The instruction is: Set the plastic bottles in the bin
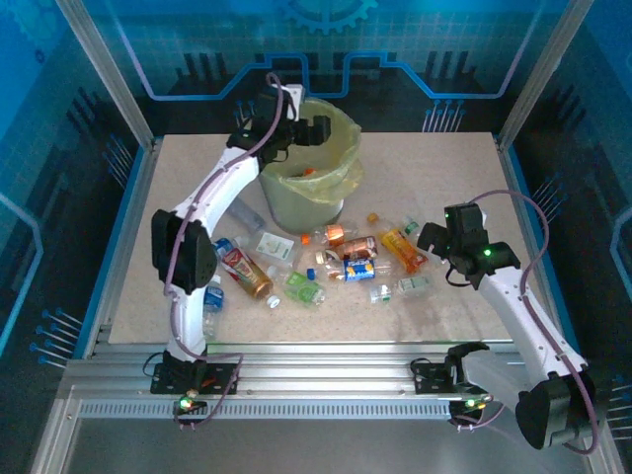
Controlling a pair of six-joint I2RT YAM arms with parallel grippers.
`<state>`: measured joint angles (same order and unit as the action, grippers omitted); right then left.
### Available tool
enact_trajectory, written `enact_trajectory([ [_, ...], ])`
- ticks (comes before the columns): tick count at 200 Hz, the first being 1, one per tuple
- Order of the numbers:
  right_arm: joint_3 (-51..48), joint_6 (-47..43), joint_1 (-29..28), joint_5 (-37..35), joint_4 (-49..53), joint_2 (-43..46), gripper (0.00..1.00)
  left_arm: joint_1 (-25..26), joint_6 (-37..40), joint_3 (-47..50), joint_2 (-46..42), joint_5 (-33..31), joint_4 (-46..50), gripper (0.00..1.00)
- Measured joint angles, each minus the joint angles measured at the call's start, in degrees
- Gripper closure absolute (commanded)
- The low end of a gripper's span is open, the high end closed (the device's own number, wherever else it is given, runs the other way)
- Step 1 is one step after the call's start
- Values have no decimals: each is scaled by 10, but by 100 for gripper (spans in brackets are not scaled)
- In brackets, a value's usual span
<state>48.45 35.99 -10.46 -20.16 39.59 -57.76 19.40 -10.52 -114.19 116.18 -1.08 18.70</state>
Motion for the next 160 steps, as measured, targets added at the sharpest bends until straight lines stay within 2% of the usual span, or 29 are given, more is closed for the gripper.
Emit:
enact_trajectory([
  [48, 0, -3, 0, 0, -2, 0, 0, -22, 1, 11, -129, -2, 3, 1],
  [75, 0, -7, 0, 0, -2, 0, 0, -42, 0, 68, -215, -15, -5, 1],
  [120, 0, -11, 0, 0, -2, 2, 0, -69, -7, 268, -391, -58, -5, 1],
  [160, 0, -19, 0, -1, -6, 5, 0, -69, -80, 463, -544, -105, 44, 1],
])
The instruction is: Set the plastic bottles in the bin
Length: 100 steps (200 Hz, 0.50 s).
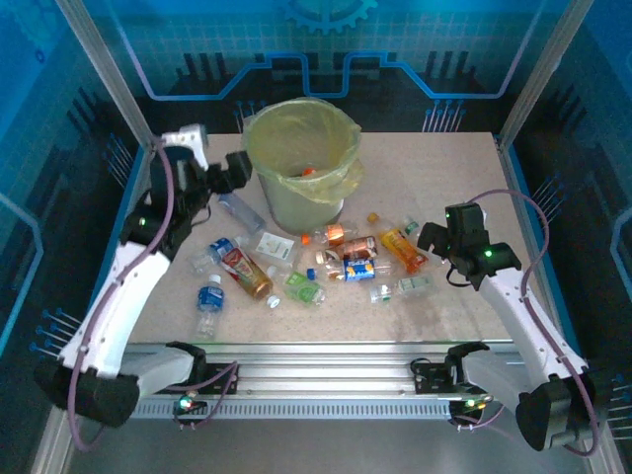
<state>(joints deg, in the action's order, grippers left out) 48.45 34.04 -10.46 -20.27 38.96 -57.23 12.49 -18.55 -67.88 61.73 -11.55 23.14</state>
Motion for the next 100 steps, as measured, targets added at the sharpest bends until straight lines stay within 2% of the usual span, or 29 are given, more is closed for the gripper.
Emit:
enact_trajectory([
  [19, 0, -6, 0, -3, -1, 0, 0, 0, -41, 71, -60, -13, 36, 1],
  [43, 9, -13, 0, -4, 0, -2, 0, 0, -83, 108, -107, -16, 97, 1],
  [100, 17, -13, 0, -3, -9, -2, 0, 0, -156, 179, -128, -17, 222, 1],
])
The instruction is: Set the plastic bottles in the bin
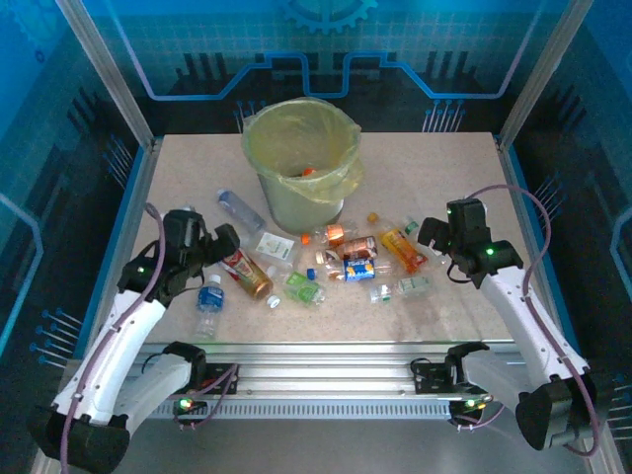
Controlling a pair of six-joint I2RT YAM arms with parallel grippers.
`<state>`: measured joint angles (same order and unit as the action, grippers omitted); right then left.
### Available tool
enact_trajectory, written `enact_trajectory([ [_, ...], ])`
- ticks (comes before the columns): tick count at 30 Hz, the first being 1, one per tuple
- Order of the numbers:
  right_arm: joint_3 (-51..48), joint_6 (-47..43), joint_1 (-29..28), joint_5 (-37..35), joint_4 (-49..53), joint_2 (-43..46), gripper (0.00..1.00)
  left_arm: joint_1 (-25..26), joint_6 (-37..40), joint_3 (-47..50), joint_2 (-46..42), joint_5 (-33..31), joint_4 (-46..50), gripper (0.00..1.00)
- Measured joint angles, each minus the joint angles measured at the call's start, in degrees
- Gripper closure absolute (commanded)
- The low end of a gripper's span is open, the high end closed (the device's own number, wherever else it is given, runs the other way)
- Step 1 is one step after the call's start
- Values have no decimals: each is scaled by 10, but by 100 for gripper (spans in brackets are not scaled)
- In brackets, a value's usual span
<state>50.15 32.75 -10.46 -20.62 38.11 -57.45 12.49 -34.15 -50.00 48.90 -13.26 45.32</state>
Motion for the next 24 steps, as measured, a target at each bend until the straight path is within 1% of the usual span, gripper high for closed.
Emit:
enact_trajectory([
  [5, 1, 0, 0, 0, 0, 0, 0, 0, -37, 54, -16, 0, 68, 1],
  [10, 1, 0, 0, -5, 0, 0, 0, 14, -70, 78, -28, -9, 102, 1],
  [13, 2, 0, 0, -9, 0, 0, 0, 22, -94, 84, -23, -24, 106, 1],
  [17, 2, 0, 0, -17, 0, 0, 0, 23, -125, 120, -12, -43, 105, 1],
  [20, 3, 0, 0, -19, 0, 0, 0, 23, -139, 142, -10, -56, 105, 1],
  [24, 9, 0, 0, -26, 0, 0, 0, 23, -143, 147, -5, -65, 95, 1],
])
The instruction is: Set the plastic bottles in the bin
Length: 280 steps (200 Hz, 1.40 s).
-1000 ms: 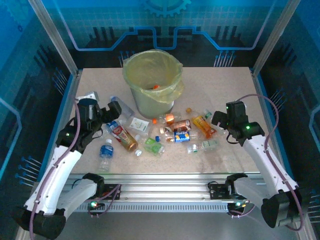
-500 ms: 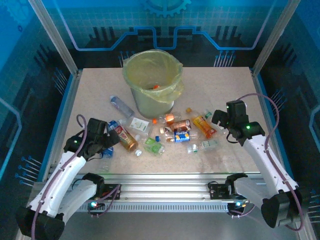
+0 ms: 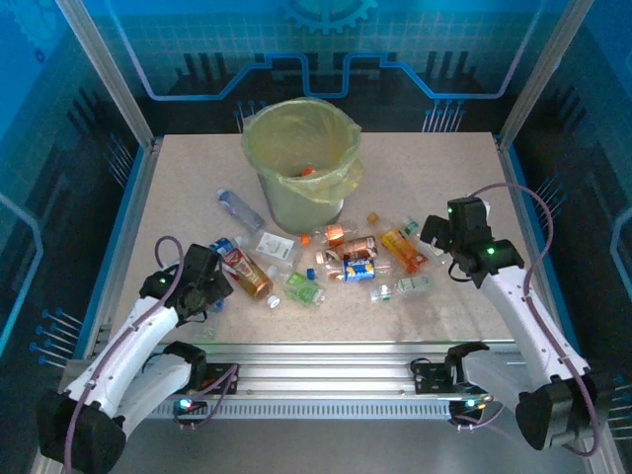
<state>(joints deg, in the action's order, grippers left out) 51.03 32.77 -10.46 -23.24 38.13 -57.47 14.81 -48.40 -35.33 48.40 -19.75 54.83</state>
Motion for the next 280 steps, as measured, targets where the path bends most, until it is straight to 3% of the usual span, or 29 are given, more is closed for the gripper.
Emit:
enact_trajectory([
  [117, 1, 0, 0, -4, 0, -3, 0, 0, 1, 34, 71, 0, -81, 1],
  [197, 11, 0, 0, -8, 3, -23, 0, 0, 3, 46, 103, 5, -118, 20],
  [280, 15, -1, -5, -8, 4, -39, 0, 0, 2, 68, 125, 18, -152, 19],
])
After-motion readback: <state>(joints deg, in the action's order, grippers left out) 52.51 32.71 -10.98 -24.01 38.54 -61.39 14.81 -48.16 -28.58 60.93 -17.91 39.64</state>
